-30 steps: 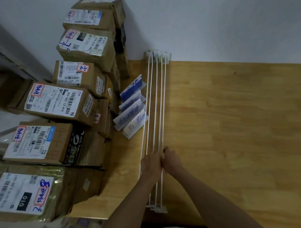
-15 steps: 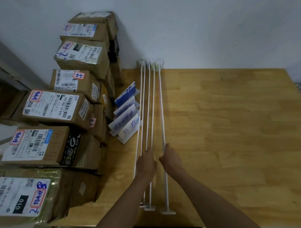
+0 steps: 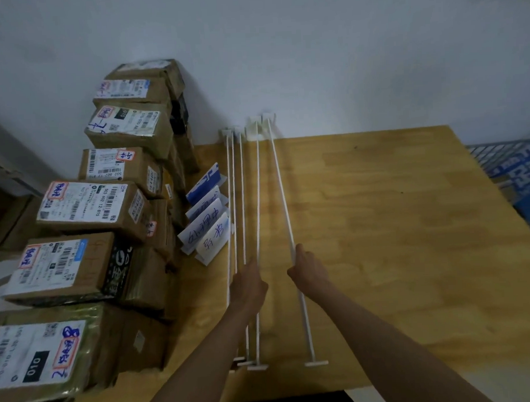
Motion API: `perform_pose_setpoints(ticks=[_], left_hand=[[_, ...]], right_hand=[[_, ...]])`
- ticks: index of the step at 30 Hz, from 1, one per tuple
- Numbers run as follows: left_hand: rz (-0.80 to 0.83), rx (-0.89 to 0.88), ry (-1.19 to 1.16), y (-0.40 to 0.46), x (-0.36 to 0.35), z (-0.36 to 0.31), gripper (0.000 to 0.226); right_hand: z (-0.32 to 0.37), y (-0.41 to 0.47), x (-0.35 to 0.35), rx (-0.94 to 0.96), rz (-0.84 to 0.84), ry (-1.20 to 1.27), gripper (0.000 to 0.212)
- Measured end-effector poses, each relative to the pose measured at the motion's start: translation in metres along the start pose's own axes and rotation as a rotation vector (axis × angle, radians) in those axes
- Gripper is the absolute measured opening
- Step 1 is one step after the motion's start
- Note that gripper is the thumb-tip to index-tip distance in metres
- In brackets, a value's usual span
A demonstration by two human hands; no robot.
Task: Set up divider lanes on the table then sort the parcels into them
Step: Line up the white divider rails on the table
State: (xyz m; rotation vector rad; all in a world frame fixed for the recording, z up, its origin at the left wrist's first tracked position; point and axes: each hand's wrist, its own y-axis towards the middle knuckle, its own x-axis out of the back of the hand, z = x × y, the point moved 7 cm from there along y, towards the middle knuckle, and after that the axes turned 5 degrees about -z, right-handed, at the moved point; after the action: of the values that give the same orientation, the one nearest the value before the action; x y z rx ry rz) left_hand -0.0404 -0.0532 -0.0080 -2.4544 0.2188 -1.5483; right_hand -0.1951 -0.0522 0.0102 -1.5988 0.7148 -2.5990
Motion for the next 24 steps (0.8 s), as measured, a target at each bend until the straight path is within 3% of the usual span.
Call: perform_pose_setpoints(ticks=[6,13,24], left_hand=[[0.001,-0.024,0.017,-0.001,0.003,-0.017,0.03],[0.007,-0.062,0.038,-0.007,-0.009,-0.052,0.035],[0.02,0.004,0.084,-0.047,-0.06,-0.16,0.043]], right_hand=[[-0.018,-0.007,0.028,0.027,-0.033,0.012,0.039],[-0.059,-0.01,0.056,0.022,-0.074,0.016,0.037],[-0.197,-0.015,0.116,0.044,-0.091,-0.021,0.039]])
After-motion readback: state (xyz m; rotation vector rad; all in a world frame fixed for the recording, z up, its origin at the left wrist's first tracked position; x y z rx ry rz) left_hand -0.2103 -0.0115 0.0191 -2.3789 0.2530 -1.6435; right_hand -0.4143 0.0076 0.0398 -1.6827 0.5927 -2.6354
